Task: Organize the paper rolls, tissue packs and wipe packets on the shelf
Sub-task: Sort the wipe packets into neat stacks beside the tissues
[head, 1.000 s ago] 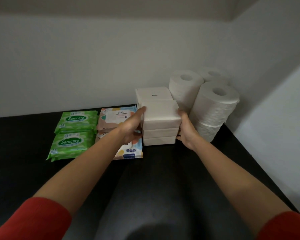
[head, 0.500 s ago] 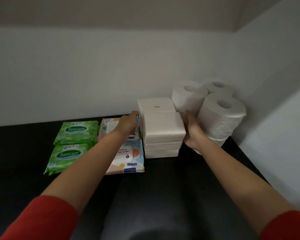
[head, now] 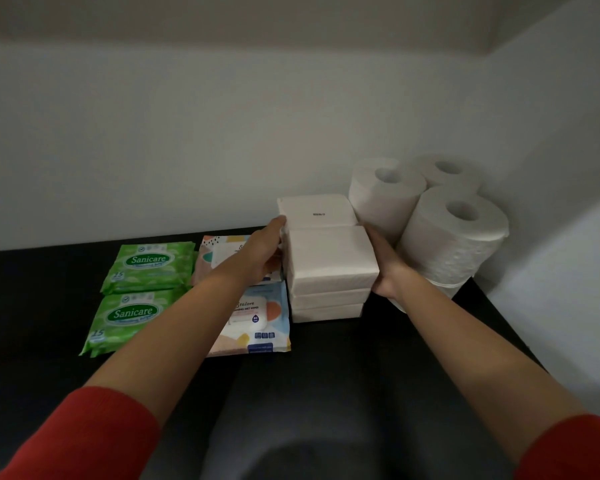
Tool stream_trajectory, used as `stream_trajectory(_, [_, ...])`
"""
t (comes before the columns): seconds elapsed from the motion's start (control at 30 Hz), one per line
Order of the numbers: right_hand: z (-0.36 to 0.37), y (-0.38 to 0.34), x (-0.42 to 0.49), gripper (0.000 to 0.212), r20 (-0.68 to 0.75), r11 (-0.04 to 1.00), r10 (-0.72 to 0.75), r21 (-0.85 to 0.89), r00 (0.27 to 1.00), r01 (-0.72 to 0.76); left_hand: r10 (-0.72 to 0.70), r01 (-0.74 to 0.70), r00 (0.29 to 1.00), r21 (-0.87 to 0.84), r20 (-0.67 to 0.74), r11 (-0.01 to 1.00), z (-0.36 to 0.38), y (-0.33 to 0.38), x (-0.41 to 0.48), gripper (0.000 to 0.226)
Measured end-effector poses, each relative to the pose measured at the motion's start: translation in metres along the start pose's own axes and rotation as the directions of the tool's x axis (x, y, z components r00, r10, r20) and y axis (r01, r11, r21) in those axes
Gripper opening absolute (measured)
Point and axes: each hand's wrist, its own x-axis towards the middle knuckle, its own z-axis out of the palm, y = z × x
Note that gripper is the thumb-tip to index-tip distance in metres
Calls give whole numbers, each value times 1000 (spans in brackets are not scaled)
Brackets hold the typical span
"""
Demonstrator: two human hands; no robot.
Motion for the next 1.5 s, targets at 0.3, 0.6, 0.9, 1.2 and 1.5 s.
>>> stream_trajectory(0.3, [-1,4,6,28,23,996,-32,89,999,30,25,-25,1000,51,2,998,-1,-1,3,51])
stream_trajectory(0.6, [-2,7,10,23,16,994,-73,81,997,72,40,-41,999,101,8,994,-2,1,0,48])
stream_trajectory(0.9, [-2,7,6,22,15,993,-72,90,997,70,44,-44,999,146,1,988,-2,2,0,48])
stream_trajectory(1.2, [-2,11,8,25,14,991,-49,127,999,47,42,-40,999,141,-14,989,-2,5,-3,38])
stream_trajectory(1.5, [-1,9,5,27,12,994,-74,81,997,73,1,-3,1000,163,11,987,2,10,-11,40])
